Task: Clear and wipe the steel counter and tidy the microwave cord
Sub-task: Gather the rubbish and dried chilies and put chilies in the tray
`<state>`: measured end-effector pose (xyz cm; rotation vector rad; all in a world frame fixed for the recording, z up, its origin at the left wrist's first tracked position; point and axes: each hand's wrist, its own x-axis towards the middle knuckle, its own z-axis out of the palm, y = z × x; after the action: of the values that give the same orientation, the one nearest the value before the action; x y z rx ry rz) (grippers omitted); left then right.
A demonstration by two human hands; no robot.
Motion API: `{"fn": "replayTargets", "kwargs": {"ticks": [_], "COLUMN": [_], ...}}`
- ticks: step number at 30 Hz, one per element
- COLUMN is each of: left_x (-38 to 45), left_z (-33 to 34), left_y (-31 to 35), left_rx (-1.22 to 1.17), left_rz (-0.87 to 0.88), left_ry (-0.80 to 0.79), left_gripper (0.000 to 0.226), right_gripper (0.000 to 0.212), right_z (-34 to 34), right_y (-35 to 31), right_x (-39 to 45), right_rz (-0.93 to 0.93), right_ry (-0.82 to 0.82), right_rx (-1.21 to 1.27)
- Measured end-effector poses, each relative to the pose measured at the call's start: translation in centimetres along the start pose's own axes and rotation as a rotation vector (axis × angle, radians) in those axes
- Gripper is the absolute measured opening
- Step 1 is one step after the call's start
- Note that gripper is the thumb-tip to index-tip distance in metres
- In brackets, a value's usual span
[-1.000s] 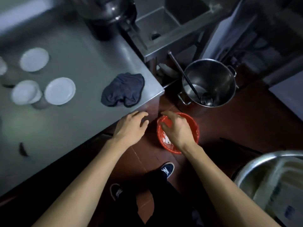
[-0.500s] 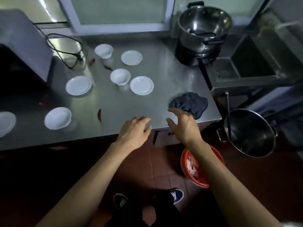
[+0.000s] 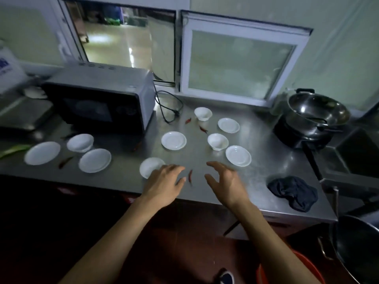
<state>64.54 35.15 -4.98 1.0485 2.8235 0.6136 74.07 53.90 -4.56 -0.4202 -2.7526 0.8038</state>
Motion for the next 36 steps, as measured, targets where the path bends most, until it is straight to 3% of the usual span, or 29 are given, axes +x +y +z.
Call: {"fn": "replayTargets", "kwargs": {"ticks": [6, 13, 19, 27, 36], "left_x": [-2.1, -3.1, -1.6, 0.9, -1.3], "left_z": [-4.7, -8.7, -9.9, -9.8, -9.6], "left_y": [-4.9, -11.9, -16.7, -22.5, -27.4], "left_rx": [-0.02, -0.088, -0.065, 0.005, 0.027], "left_rz": [-0.16, -0.338, -0.49, -0.604, -0.779], "left_ry": [0.088, 0.216, 0.187, 0.152, 0.147], "left_gripper": [0.031, 0.042, 0.045, 0.048, 0.045], "right_gripper": [0.041, 0.041, 0.035, 0.043, 0.041], "right_z": [2.2, 5.8, 9.5, 16.1, 22.3], "right_y": [-6.0, -12.0, -15.2, -18.2, -22.0], "right_x": [3.1, 7.5, 12.4, 19.0, 22.1], "right_rz": [-0.124, -0.22, -0.306, -0.408, -0.522], "right_ry": [-0.075, -0.151, -0.224, -0.346, -0.53], "right_rx": [0.012, 0.096, 0.161, 0.162, 0.177]}}
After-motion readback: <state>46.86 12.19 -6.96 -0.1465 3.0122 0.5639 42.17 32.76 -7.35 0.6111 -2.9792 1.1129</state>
